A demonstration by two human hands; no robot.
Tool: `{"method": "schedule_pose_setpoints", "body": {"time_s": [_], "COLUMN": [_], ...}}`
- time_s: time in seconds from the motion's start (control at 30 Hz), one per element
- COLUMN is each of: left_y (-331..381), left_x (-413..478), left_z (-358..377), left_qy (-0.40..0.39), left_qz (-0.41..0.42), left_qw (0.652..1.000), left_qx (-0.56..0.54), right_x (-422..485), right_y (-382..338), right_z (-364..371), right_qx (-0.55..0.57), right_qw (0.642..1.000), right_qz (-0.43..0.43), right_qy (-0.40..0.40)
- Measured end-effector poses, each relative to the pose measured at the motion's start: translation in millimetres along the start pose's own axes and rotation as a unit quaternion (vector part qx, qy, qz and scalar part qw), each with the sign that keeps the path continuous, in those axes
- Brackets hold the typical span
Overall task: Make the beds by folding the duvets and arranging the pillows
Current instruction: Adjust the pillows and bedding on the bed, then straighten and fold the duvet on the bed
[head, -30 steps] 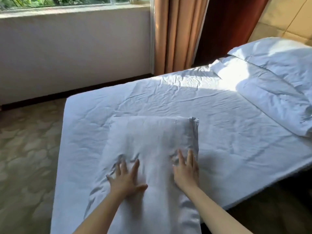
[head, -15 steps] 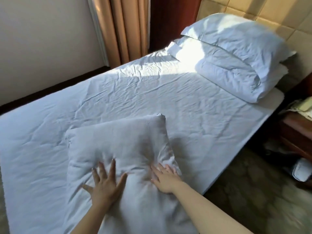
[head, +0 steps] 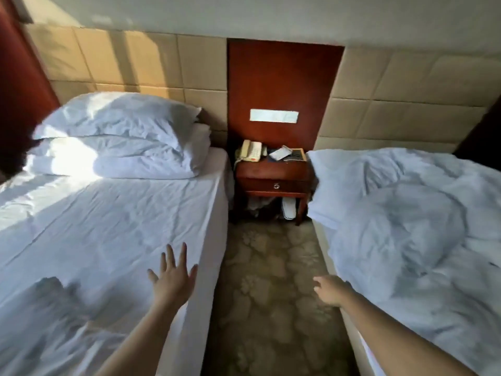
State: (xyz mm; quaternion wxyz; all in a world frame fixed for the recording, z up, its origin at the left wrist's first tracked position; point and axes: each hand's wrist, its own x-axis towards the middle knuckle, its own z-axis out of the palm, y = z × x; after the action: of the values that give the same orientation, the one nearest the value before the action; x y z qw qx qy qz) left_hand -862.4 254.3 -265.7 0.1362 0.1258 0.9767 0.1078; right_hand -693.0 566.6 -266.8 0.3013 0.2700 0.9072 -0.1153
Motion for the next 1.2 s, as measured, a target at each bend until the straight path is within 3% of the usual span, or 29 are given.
{"method": "schedule_pose_setpoints", "body": {"time_s": [0.23, 0.43, 0.5, 0.6, 0.87, 1.07, 1.2], "left_y": [303, 494, 533, 569, 612, 681, 730], "left_x": [-42, -146, -172, -198, -189, -168, -176], "left_z": [75, 146, 165, 191, 269, 311, 340], "left_qy": [-0.063, -0.099, -0.104, -0.14, -0.275, -0.313, -0.379], "left_qz": [0.196, 0.424, 0.475, 0.515, 0.454, 0.448, 0.492], "left_qw": [0.979, 0.899, 0.872, 0.844, 0.84, 0.819, 0.768], "left_qx": [0.0, 0.052, 0.049, 0.056, 0.115, 0.176, 0.16], "right_x": [-132, -281, -310, -334, -305, -257, -192], "right_y": [330, 476, 503, 499, 516, 572, 605], "right_z": [59, 165, 197, 209, 225, 172, 135], "right_qx": [0.124, 0.264, 0.298, 0.317, 0.414, 0.429, 0.459], "right_qw": [0.959, 0.858, 0.822, 0.81, 0.756, 0.755, 0.77], "right_qz": [0.248, 0.439, 0.483, 0.493, 0.505, 0.493, 0.438], "right_qy": [0.059, 0.04, 0.045, 0.032, 0.042, 0.052, 0.063]}}
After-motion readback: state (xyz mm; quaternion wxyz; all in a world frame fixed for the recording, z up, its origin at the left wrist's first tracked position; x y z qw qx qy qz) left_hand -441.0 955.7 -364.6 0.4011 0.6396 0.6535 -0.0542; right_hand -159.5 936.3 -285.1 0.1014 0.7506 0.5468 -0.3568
